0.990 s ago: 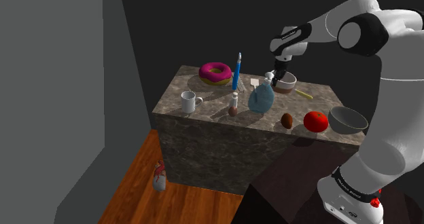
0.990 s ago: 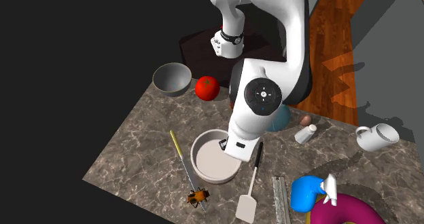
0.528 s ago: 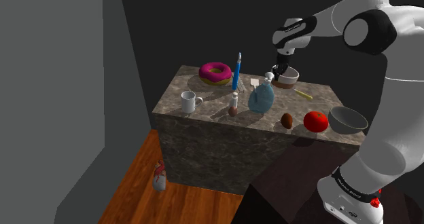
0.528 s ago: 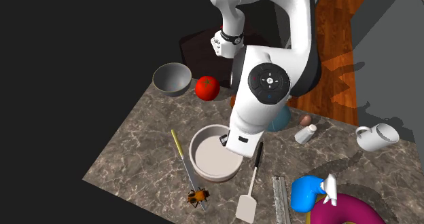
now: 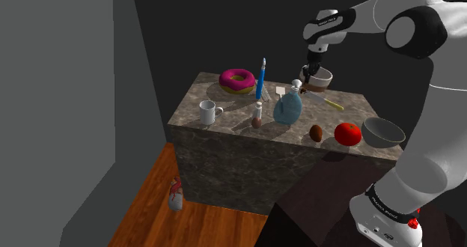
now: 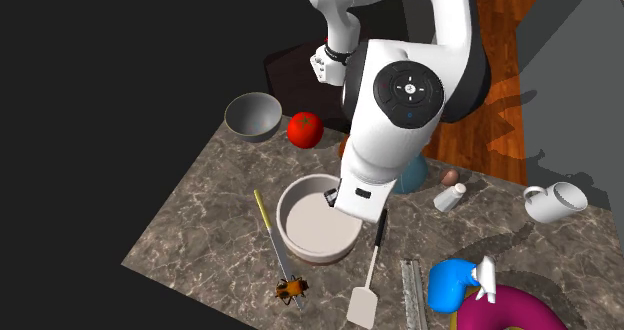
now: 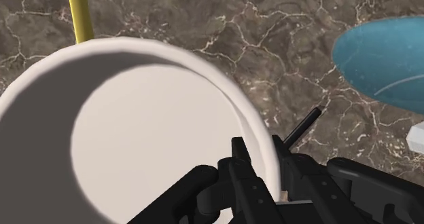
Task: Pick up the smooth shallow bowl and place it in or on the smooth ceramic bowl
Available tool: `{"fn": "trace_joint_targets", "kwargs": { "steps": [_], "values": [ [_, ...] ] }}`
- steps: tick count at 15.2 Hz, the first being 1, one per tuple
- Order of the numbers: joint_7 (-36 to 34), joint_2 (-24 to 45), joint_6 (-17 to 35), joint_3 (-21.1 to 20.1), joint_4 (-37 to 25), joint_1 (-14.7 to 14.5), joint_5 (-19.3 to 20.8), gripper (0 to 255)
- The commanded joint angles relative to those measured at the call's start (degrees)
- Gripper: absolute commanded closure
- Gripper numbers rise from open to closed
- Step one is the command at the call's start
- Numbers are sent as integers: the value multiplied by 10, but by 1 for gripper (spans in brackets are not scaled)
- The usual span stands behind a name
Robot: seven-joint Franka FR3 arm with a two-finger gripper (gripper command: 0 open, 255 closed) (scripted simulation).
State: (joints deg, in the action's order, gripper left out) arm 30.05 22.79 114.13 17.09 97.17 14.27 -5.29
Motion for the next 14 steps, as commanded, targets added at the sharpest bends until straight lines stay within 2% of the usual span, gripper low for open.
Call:
{"fn": "trace_joint_targets", "kwargs": {
  "steps": [1, 5, 14],
  "values": [
    [0, -4, -13, 1, -10, 0, 1, 255],
    [-2, -13, -36, 2, -24, 0, 5, 255],
    [24, -192, 28, 35, 210, 8, 63, 255]
  ]
}}
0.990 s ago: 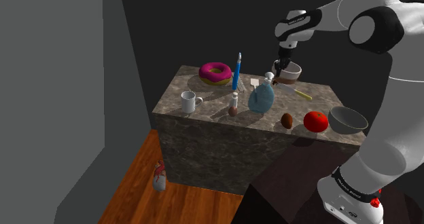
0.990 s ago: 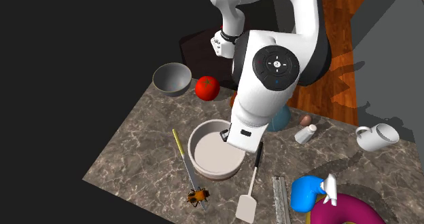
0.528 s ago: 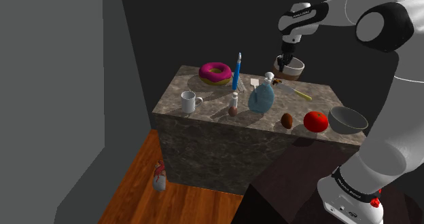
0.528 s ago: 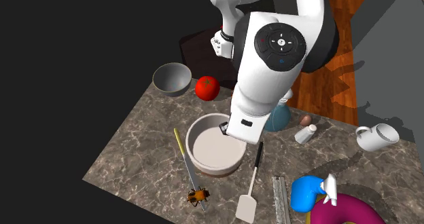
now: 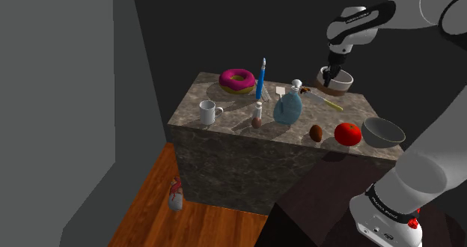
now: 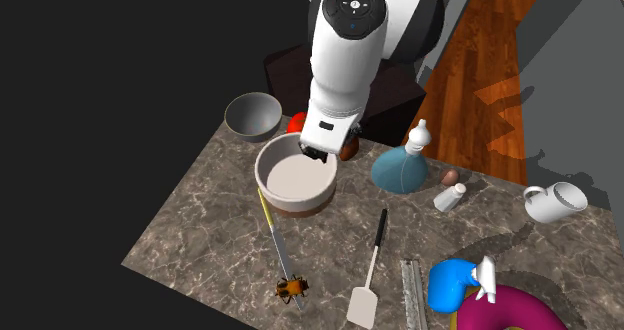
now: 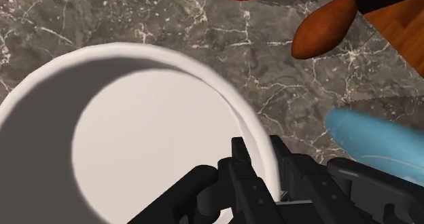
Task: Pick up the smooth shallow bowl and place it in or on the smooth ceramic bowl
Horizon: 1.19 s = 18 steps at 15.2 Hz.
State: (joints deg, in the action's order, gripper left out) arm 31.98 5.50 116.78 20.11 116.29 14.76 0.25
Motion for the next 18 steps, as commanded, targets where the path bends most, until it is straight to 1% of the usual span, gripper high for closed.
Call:
{"fn": "trace_joint_targets", "kwargs": {
  "steps": [1, 5, 10, 14, 18],
  "values": [
    [8, -38, 6, 8, 40, 6, 15, 255],
    [18, -113, 16, 23, 120, 22, 50, 255],
    [34, -205, 17, 41, 205, 52, 98, 255],
    [53, -277, 7, 57, 262, 85, 138, 255],
    [79, -347, -10, 74, 309, 125, 179, 255]
  ]
}}
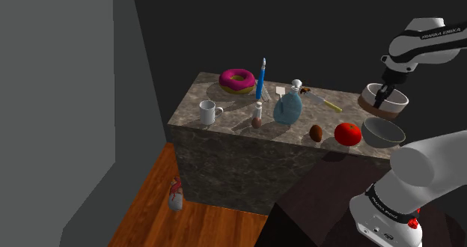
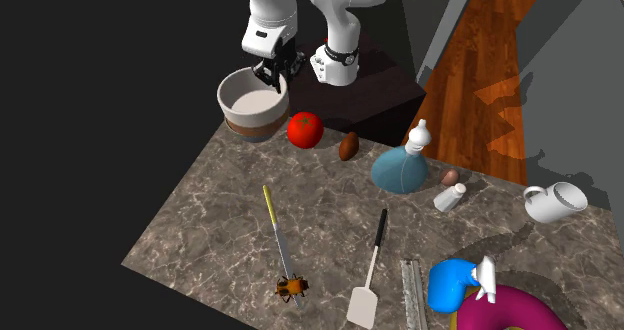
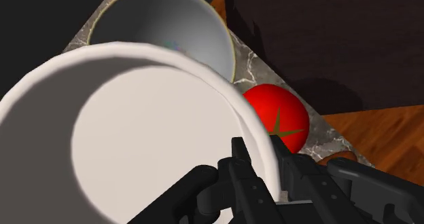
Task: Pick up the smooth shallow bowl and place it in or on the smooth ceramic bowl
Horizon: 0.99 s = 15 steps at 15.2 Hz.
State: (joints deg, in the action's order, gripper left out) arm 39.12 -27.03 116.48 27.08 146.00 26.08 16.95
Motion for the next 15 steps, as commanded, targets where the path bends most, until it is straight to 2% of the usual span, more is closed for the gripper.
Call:
{"fn": "trace_joint_targets", "kwargs": {
  "steps": [1, 5, 15],
  "values": [
    [15, -38, -13, 9, 22, 22, 22, 255],
    [52, -101, -37, 30, 55, 68, 63, 255],
    [48, -54, 58, 60, 103, 68, 81, 255]
  ]
}}
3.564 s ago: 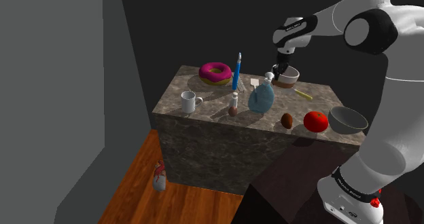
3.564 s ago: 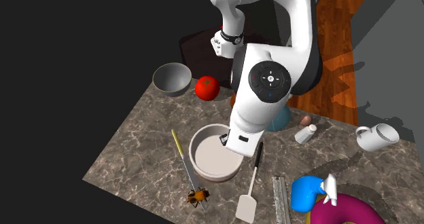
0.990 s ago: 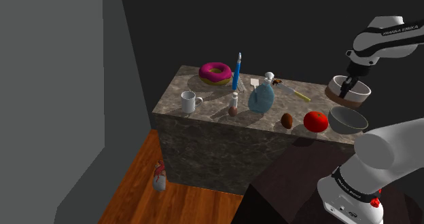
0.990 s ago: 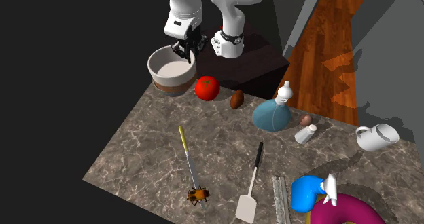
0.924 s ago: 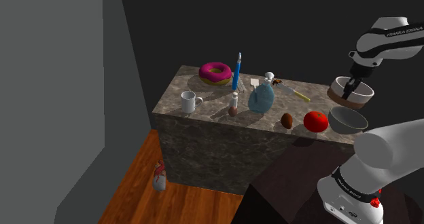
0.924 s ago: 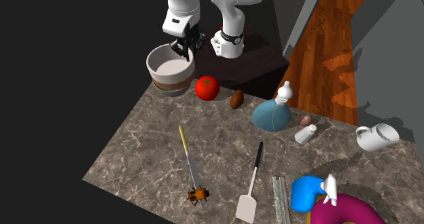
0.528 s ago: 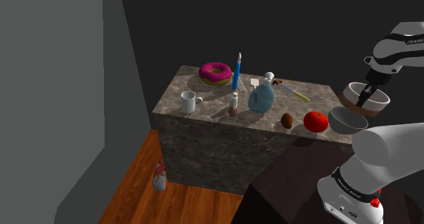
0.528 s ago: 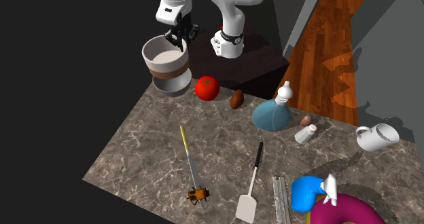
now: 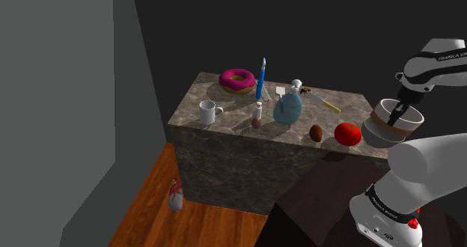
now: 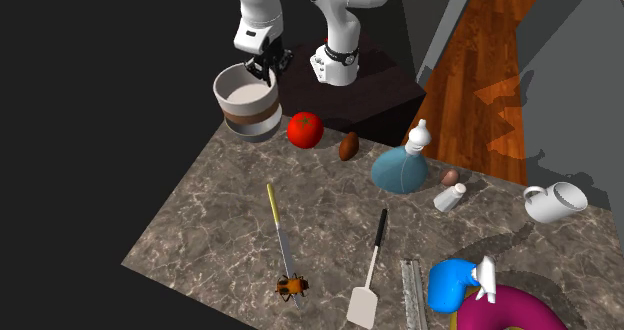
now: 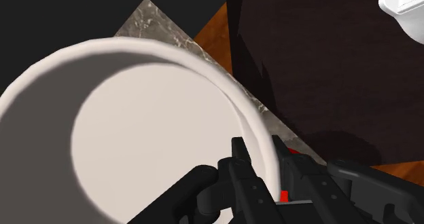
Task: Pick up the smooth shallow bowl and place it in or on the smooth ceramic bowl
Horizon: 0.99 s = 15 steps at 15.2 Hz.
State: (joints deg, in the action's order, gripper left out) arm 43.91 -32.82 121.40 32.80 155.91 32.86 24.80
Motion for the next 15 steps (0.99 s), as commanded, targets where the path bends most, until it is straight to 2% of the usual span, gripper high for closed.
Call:
{"fn": "trace_joint_targets", "kwargs": {
  "steps": [1, 6, 14, 15],
  "values": [
    [0, 10, 19, 6, 8, 0, 4, 255],
    [-2, 47, 76, 24, 28, -4, 11, 255],
    [-1, 47, 76, 23, 28, -3, 10, 255],
    [-1, 47, 76, 24, 28, -3, 11, 0]
  ]
}}
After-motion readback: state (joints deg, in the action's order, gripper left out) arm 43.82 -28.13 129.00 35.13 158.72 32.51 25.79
